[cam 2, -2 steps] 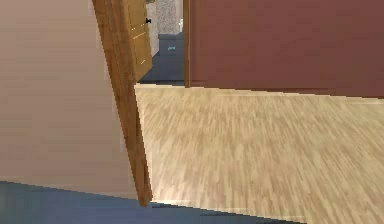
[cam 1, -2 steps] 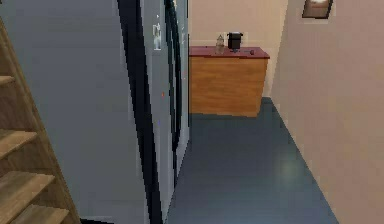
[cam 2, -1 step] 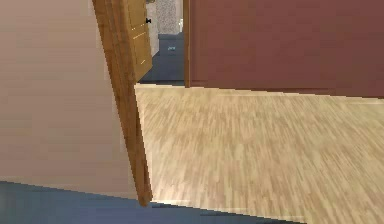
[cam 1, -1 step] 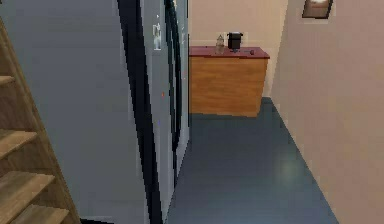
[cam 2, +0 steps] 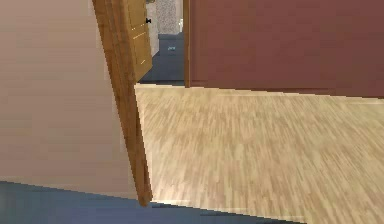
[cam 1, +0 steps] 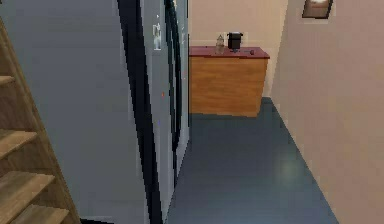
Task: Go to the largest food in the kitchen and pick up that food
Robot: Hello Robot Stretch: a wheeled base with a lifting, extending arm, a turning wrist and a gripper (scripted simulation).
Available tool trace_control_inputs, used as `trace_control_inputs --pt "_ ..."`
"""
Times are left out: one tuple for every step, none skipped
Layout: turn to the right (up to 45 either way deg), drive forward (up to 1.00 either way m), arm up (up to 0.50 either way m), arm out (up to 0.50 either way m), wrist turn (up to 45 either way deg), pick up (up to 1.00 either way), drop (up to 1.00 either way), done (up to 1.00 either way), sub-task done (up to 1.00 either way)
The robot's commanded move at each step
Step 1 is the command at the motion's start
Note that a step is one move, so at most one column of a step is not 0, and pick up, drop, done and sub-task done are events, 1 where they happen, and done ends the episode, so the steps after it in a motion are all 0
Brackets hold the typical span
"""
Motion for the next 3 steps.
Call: trace_control_inputs --pt "-45.0 0.00 0.00 0.00 0.0 0.00 0.00 0.00 0.00" --pt "45.0 0.00 0.00 0.00 0.0 0.00 0.00 0.00 0.00" --pt "45.0 0.00 0.00 0.00 0.0 0.00 0.00 0.00 0.00"
